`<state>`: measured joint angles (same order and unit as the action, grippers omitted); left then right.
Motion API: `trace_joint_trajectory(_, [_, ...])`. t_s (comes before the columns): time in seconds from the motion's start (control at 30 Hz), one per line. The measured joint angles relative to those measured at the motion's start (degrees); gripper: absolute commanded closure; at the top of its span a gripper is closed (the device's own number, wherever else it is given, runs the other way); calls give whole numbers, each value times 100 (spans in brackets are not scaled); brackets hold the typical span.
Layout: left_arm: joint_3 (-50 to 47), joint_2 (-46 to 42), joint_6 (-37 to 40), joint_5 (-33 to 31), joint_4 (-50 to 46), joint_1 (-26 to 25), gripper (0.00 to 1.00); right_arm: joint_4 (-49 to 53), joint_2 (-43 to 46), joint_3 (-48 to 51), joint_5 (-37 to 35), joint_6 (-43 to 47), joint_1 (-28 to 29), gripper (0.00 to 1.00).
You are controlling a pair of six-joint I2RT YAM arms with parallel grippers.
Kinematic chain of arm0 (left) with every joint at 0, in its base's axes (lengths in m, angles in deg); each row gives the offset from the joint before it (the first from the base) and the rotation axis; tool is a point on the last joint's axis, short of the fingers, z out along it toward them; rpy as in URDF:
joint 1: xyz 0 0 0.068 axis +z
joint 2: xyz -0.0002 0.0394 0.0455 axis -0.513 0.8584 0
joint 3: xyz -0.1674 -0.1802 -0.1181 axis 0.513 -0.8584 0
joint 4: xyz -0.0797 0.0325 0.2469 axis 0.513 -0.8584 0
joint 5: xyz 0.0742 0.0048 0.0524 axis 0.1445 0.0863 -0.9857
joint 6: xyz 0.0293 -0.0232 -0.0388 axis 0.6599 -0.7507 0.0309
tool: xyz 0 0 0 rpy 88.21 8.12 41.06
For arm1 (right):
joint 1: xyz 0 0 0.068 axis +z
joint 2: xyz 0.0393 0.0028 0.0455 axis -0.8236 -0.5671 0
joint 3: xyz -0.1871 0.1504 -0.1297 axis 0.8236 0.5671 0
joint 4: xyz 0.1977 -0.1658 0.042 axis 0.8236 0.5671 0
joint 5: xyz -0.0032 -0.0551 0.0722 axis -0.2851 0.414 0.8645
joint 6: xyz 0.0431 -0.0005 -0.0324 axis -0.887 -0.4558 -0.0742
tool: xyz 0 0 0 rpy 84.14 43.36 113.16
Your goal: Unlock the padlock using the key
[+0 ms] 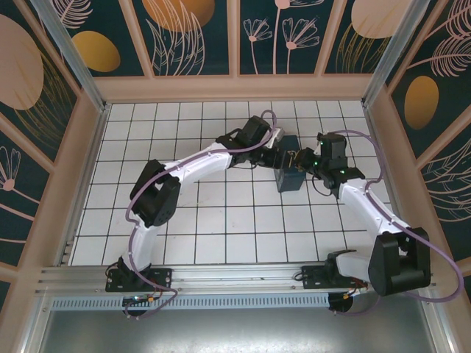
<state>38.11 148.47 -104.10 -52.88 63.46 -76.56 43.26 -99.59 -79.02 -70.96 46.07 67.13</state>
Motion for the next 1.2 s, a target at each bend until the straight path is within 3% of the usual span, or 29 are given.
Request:
trace_joint_trajectory(0.13, [-2,160,-68,48,103,0,60,-114,39,57,-175,0,7,100])
trace_joint_trajectory(0.83, [-31,160,-46,98,170,33,60,-846,-549,-96,-820,345,142,100])
trace_joint_trajectory(1.03, [-37,160,-44,179,136,142,54,-579,-197,-125,-627,356,-638,100])
trace_joint_trajectory(1.2, [-302,98,-122,664,317,457,50,-420,186,79,-345,413,-1471,100])
